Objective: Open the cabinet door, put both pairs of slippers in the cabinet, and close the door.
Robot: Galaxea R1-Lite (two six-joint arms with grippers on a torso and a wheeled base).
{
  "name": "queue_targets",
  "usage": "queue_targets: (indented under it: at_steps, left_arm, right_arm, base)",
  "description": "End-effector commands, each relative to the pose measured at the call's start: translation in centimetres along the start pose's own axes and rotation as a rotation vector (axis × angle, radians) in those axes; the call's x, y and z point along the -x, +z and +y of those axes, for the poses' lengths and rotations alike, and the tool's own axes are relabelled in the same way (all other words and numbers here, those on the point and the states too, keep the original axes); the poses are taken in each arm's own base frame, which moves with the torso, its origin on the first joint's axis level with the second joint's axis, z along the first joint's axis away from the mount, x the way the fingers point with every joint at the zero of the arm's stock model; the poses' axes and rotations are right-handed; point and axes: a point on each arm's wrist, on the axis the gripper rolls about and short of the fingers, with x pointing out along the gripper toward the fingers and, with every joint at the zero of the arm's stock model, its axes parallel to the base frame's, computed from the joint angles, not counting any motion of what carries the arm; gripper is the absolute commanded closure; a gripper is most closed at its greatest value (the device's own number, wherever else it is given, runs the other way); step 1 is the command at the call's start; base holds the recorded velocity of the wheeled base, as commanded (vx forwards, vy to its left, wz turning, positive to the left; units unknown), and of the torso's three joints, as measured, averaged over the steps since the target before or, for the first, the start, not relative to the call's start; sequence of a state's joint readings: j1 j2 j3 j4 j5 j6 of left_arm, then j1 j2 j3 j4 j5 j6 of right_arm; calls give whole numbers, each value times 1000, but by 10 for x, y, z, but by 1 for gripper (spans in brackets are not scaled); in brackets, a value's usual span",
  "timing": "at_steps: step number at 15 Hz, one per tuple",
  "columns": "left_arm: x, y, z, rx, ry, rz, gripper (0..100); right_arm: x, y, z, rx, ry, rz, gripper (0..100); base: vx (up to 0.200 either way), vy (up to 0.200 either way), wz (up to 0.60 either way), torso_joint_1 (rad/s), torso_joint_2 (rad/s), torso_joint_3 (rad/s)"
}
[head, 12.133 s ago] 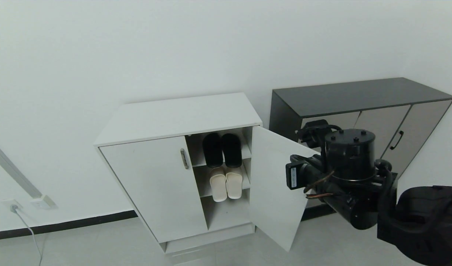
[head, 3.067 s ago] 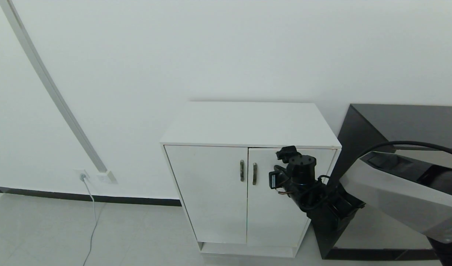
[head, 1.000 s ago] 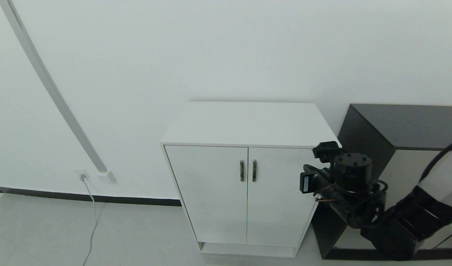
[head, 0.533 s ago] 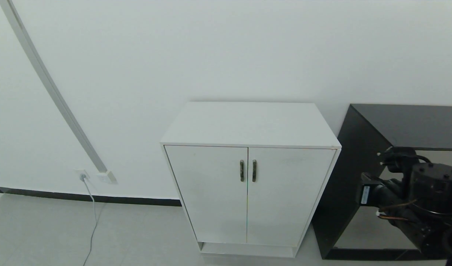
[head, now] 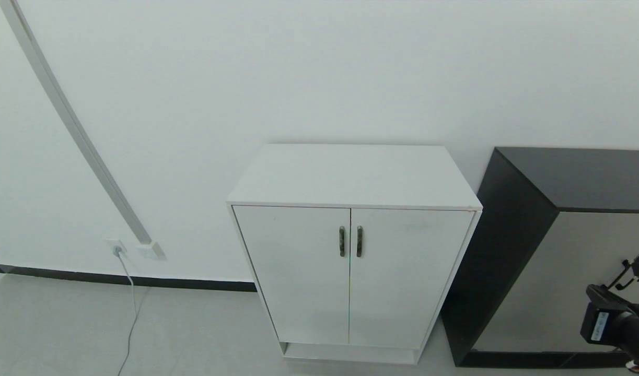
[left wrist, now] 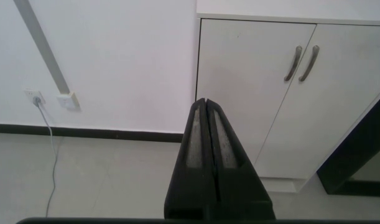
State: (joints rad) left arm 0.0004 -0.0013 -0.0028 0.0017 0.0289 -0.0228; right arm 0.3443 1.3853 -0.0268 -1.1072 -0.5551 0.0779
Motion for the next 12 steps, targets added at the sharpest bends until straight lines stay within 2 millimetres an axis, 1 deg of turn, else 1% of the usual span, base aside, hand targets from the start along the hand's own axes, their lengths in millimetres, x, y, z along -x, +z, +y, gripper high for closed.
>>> queue_targets:
  at_steps: [1, 5, 6, 9, 12]
  left_arm:
    - [0, 0, 0, 0, 0, 1, 100]
    - [0, 0, 0, 0, 1, 1, 100]
    - [0, 0, 0, 0, 0, 2, 100]
    - [0, 0, 0, 0, 0, 1, 100]
    - [0, 0, 0, 0, 1, 1, 100]
  right_arm:
    - [18, 3, -12, -25, -2, -40, 100]
    - [44, -2, -28, -15, 4, -26, 100]
    - [55, -5, -35, -12, 7, -21, 100]
    - [84, -21, -53, -6, 23, -8, 100]
    - [110, -41, -68, -17, 142, -21, 100]
  base:
    - [0, 0, 0, 0, 0, 0]
    - [0, 0, 0, 0, 0, 0]
    - [0, 0, 0, 0, 0, 0]
    - [0, 0, 0, 0, 0, 0]
    - [0, 0, 0, 0, 0, 0]
